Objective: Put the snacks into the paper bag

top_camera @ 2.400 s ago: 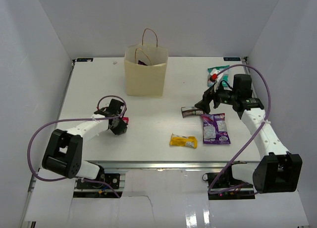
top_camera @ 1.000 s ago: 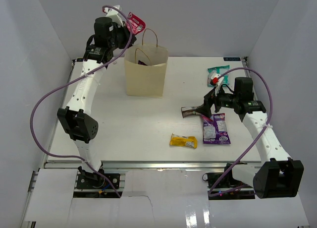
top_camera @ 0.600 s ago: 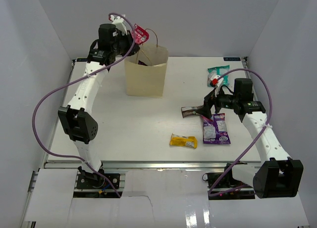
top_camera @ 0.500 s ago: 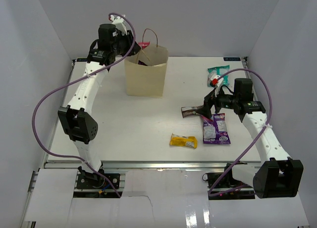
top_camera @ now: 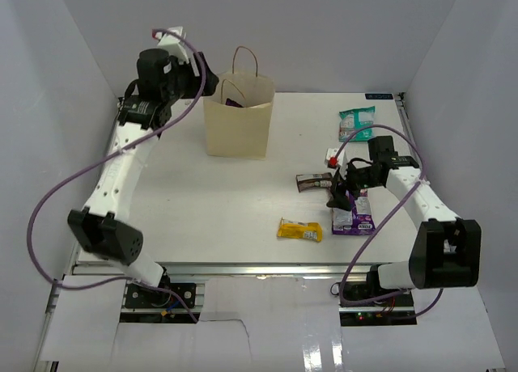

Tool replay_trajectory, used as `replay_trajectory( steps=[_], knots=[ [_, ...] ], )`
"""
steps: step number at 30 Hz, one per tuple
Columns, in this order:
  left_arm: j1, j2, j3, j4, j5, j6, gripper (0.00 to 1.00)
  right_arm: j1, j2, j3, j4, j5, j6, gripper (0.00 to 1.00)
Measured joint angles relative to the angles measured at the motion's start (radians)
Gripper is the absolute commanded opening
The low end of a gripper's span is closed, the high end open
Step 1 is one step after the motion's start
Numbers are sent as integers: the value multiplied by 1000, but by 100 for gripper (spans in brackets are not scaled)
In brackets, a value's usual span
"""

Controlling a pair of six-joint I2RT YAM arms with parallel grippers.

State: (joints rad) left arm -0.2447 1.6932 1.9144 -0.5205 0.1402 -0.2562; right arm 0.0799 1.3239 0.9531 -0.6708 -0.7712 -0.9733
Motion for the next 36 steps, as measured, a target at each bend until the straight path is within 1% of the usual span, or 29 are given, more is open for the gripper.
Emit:
replay_trajectory(
  steps=[1,2,3,5,8,9,11,14,15,16,17,18,19,20,21,23,24,27,29,31,32,33,34,36],
  knots=[
    [1,-72,-76,11,-16,2,84,1,31,-2,-34,17,-84,90],
    [1,-172,-197,50,-34,2,86,1,53,-3,-46,35,-146,90],
    [2,-272,-307,56,-47,2,86,2,76,-3,-45,57,-210,90],
    [7,-462,-497,86,-61,-11,88,13,103,-3,-22,93,-279,90],
    [10,-758,-770,99,-69,-64,89,48,172,19,40,148,-318,92],
    [10,-792,-803,92,-69,-74,89,61,203,32,64,163,-320,91],
    [12,-927,-940,116,-61,-137,89,88,282,77,89,189,-317,93],
    [12,-1091,-1162,101,-39,-243,89,121,402,152,132,230,-306,100],
    [12,-1131,-1228,92,-29,-286,90,129,436,172,145,244,-300,94],
    [12,-1168,-1287,76,-21,-325,90,134,461,187,152,254,-294,90],
    [12,-1197,-1330,55,-17,-361,92,139,486,201,157,266,-286,85],
    [12,-1233,-1367,38,-16,-398,96,144,505,213,159,276,-277,74],
    [12,-1263,-1391,20,-17,-428,98,146,519,224,161,282,-271,66],
    [12,-1300,-1413,6,-21,-464,98,148,532,235,158,288,-263,60],
    [12,-1335,-1426,-2,-25,-493,98,148,539,242,157,291,-259,48],
    [12,-1406,-1444,-3,-34,-546,98,149,544,249,156,294,-249,38],
    [12,-1429,-1447,-3,-37,-565,98,149,542,249,154,293,-245,27],
    [12,-1455,-1458,18,-28,-607,98,149,534,249,154,279,-235,8],
    [12,-1442,-1478,43,1,-618,98,149,511,247,143,259,-223,8],
    [12,-1406,-1503,74,45,-622,93,149,473,248,125,223,-204,8],
    [12,-1379,-1514,93,75,-622,93,149,454,252,116,204,-191,8],
    [13,-1362,-1519,101,95,-621,93,149,439,272,88,178,-167,8],
    [13,-1313,-1529,126,141,-618,93,150,430,306,70,151,-134,8],
    [13,-1236,-1531,161,199,-614,92,154,424,407,60,108,-46,8]
  ],
)
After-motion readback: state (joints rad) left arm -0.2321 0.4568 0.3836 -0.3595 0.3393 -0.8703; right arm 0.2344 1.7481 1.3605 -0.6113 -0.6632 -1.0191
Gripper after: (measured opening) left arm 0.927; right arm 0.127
